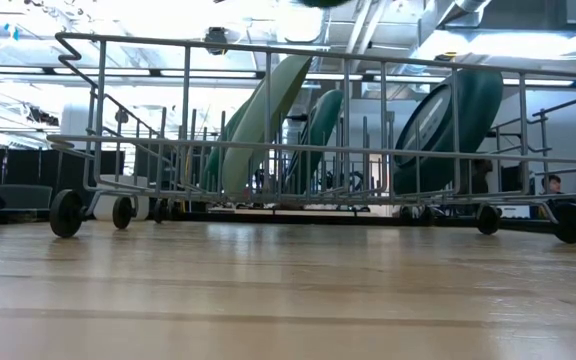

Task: Sort dishes
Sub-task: Put the green plate in the dish rack

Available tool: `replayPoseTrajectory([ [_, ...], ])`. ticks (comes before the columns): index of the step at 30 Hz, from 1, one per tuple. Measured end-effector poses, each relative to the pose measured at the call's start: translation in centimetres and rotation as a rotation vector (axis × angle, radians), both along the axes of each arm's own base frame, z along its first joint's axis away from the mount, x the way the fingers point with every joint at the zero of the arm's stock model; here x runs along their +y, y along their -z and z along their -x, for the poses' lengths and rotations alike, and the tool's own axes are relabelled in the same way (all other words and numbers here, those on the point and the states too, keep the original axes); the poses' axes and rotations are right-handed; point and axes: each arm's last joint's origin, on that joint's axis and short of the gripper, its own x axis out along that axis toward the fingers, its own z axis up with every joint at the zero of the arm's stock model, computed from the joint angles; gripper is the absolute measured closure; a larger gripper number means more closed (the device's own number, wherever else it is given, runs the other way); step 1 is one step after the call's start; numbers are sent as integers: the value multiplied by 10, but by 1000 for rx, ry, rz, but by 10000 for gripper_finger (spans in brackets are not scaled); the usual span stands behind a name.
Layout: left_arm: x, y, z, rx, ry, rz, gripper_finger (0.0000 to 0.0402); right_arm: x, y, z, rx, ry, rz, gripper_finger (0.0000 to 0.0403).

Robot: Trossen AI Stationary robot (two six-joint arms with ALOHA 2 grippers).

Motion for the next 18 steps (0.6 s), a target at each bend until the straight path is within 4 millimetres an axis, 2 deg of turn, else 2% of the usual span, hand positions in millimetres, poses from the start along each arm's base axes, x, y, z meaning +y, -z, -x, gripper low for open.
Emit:
replayPoseTrajectory([
  [5, 29, -53, 41, -360, 55, 308, 400, 21, 3, 15, 52, 4, 47, 277],
  [8, 44, -75, 69, -478, 151, 557, 400, 28, 2, 19, 53, -31, 74, 236],
  [13, 62, -98, 100, -539, 287, 1031, 400, 27, 10, 18, 92, -194, 77, 183],
  [15, 66, -104, 106, -496, 397, 1173, 400, 22, 18, 7, 115, -288, 49, 175],
  [18, 67, -111, 110, -374, 575, 1325, 400, 17, 28, -21, 130, -406, 62, 174],
])
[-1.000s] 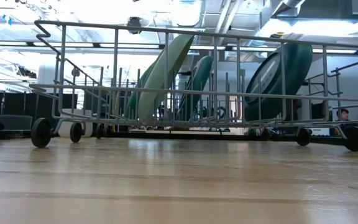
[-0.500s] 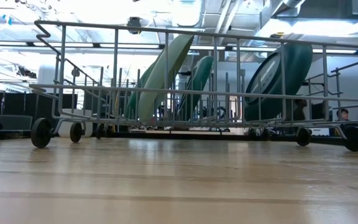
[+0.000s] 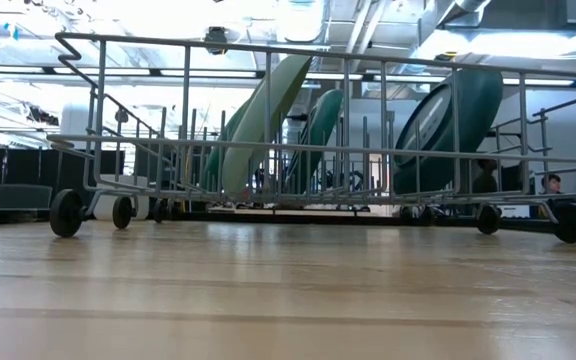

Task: Sort dishes
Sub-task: Put the green plate in the dish rack

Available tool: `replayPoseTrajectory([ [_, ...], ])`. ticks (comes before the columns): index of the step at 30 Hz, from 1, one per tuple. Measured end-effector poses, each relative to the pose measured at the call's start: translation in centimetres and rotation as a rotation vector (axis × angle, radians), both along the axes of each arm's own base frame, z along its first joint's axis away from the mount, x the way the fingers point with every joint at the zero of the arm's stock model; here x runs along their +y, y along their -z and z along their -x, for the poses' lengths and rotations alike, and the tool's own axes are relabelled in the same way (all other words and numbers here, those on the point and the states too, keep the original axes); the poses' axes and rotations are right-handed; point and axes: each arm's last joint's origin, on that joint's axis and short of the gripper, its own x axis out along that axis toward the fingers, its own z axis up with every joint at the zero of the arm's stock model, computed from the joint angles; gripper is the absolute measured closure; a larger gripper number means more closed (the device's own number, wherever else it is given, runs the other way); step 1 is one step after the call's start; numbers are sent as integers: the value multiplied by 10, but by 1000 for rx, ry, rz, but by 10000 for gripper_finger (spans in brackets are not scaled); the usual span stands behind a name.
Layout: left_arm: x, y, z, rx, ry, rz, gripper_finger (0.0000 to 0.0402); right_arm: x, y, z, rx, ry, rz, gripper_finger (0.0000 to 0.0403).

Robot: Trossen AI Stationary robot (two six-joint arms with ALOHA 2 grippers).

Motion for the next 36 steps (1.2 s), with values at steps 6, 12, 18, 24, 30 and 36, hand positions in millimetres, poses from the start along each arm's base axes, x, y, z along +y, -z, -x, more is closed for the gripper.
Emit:
replayPoseTrajectory([
  [6, 1, -8, -5, 55, 152, 146, 400, 6, 5, -47, -58, -203, 75, 179],
  [12, 0, -13, -6, 145, 237, 281, 400, 8, 13, -85, -58, -353, 15, 179],
  [18, 3, -16, -1, 123, 215, 286, 400, 24, 1, -93, -124, -425, 21, 179],
  [24, 2, -17, 1, 159, 229, 322, 400, 23, 0, -92, -124, -422, 9, 179],
  [30, 5, -19, 5, 101, 191, 275, 400, 28, -6, -83, -134, -424, 1, 185],
  [36, 10, -15, -2, 104, 183, 258, 400, 37, 0, -99, -120, -479, -8, 208],
])
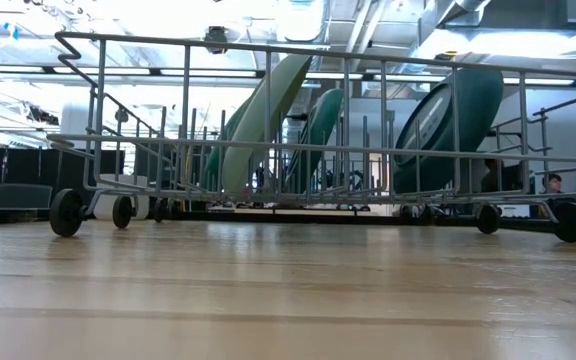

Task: Sort dishes
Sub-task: Put the green plate in the dish rack

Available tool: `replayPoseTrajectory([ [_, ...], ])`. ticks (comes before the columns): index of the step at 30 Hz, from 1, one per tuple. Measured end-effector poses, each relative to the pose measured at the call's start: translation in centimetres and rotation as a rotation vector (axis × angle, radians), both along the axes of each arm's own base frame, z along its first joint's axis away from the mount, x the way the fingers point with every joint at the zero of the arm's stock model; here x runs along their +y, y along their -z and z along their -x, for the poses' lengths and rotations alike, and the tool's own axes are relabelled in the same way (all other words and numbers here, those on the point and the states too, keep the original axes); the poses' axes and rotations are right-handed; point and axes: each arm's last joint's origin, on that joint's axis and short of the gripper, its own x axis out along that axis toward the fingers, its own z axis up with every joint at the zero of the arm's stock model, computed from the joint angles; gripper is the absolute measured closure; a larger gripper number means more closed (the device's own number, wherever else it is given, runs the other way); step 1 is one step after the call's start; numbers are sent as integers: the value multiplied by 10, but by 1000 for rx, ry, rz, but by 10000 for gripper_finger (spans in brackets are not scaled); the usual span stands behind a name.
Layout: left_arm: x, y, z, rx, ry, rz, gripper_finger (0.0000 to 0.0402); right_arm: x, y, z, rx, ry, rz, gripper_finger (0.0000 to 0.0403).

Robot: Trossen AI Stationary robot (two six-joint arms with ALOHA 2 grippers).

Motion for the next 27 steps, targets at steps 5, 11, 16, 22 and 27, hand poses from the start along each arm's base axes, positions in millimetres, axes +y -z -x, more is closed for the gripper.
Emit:
replayPoseTrajectory([
  [5, 0, 0, -1, -14, 0, -17, 400, 6, -1, -1, -15, -21, 10, 249],
  [11, 0, 1, -1, -43, -4, -53, 400, 7, -2, -1, -32, -41, 25, 332],
  [16, 3, 6, -4, -33, -29, -78, 384, 9, -3, 1, -45, -77, 34, 378],
  [22, 10, 17, -6, 119, -134, 9, 341, 11, -8, 4, -56, -113, 23, 390],
  [27, 17, 18, -8, 121, -282, 51, 276, 5, -12, 12, -40, -83, -4, 391],
])
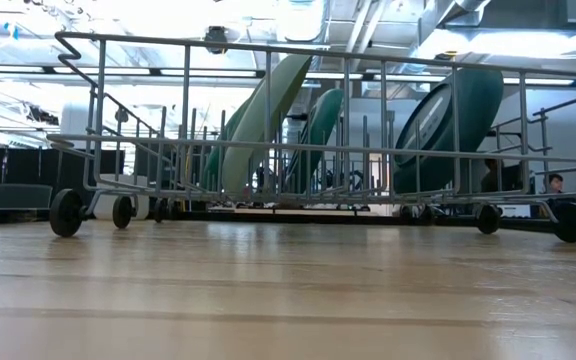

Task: Sort dishes
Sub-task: Put the green plate in the dish rack

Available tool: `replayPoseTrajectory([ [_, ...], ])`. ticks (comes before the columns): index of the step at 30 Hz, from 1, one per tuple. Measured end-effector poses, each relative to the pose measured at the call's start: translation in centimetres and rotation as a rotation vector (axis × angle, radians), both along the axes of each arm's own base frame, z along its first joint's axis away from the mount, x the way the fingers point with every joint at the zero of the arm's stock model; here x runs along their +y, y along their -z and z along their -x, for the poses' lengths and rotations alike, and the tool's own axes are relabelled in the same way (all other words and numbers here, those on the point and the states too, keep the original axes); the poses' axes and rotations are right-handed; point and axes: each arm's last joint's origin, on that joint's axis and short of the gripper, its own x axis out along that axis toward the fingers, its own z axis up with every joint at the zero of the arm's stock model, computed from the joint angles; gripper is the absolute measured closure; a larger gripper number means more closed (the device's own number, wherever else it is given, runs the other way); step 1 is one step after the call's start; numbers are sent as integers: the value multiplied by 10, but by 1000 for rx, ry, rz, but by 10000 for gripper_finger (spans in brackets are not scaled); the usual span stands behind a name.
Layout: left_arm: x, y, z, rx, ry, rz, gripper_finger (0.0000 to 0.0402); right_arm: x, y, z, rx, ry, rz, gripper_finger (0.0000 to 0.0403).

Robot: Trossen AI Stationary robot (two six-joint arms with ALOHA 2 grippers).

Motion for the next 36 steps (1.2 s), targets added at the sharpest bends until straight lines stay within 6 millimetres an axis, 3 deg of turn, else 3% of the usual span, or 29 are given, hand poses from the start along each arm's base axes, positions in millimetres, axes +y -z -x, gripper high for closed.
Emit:
replayPoseTrajectory([
  [5, 12, 6, 2, 47, -162, 18, 206, -13, 1, 8, 36, 75, -30, 392],
  [10, 21, 11, 5, 71, -251, -32, 172, -24, -1, 17, 45, 129, -43, 392],
  [24, 44, 12, 11, 59, -608, -150, 169, -28, 4, 19, 90, 135, -63, 392],
  [36, 54, 23, 13, 186, -842, -171, 169, -52, 7, 40, 137, 272, -104, 392],
])
